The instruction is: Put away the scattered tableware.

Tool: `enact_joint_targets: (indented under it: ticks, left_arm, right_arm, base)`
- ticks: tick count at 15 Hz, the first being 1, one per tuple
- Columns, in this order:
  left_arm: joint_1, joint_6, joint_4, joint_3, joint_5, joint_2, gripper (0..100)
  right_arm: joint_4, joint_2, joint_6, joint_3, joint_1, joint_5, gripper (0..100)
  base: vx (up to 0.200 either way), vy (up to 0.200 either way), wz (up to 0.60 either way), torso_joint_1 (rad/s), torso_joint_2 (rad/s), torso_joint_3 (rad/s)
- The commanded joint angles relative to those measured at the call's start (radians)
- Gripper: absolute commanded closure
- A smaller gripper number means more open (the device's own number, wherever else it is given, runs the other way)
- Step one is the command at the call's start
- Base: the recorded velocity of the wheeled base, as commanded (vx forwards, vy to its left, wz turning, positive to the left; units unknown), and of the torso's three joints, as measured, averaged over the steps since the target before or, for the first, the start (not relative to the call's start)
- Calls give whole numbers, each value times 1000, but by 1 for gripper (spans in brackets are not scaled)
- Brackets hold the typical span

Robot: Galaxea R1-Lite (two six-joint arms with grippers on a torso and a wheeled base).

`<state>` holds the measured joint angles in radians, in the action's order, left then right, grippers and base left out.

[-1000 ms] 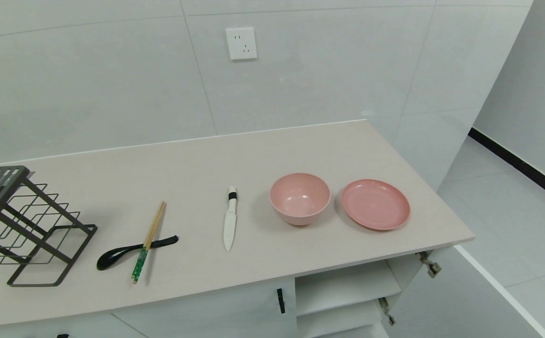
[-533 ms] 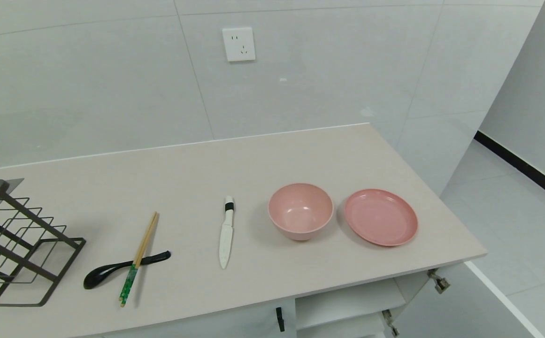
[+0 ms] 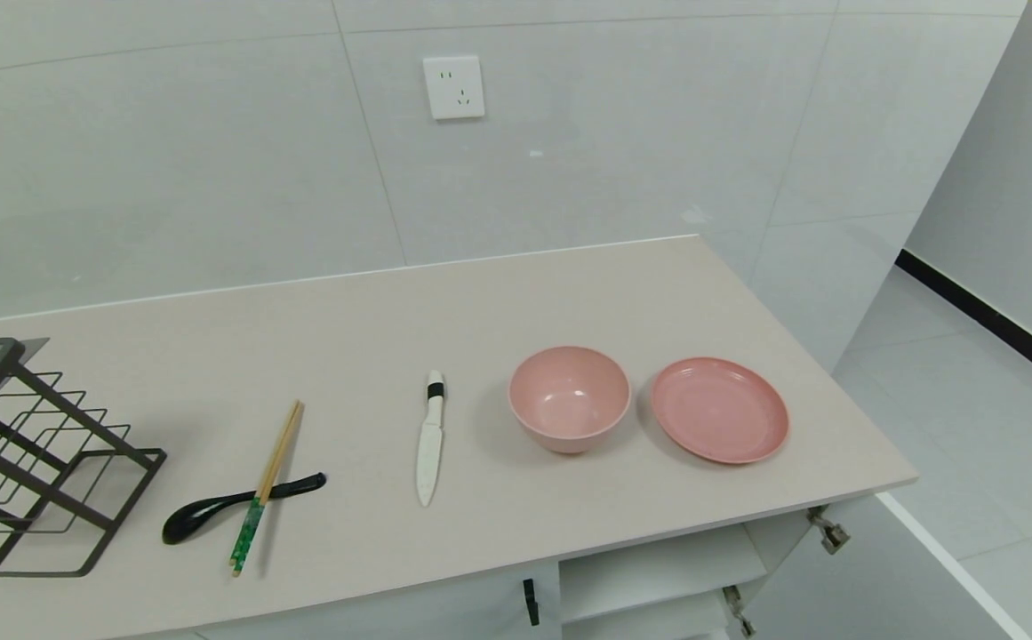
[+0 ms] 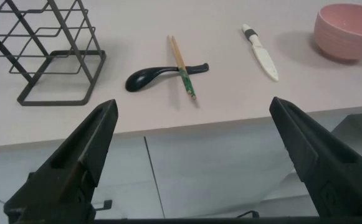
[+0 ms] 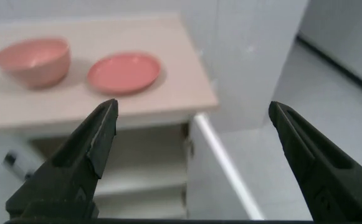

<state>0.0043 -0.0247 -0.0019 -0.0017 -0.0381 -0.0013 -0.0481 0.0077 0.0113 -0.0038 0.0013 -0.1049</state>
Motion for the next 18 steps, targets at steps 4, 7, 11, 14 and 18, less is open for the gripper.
enact_joint_targets:
  ticks: [4,7,11,14,18]
  left_arm:
    - [0,11,0,0,3,1,0]
    - [0,26,2,0,7,1,0]
    - [0,26,2,0,7,1,0]
    - [0,26,2,0,7,1,0]
    - [0,2,0,0,12,1,0]
  right_arm:
    - [10,199,24,-45,3,-76,0]
    - [-72,451,62,-153,2,-118,0]
    - [-211,676,88,-177,9,-141,0]
    - [-285,805,107,-176,14,-156,0]
    - [-564,1112,107,-173,16,-160,0]
  base:
    - [0,0,0,0,0,0]
    - [0,0,0,0,0,0]
    - [0,0,0,0,0,0]
    - [0,0,0,0,0,0]
    - [0,0,0,0,0,0]
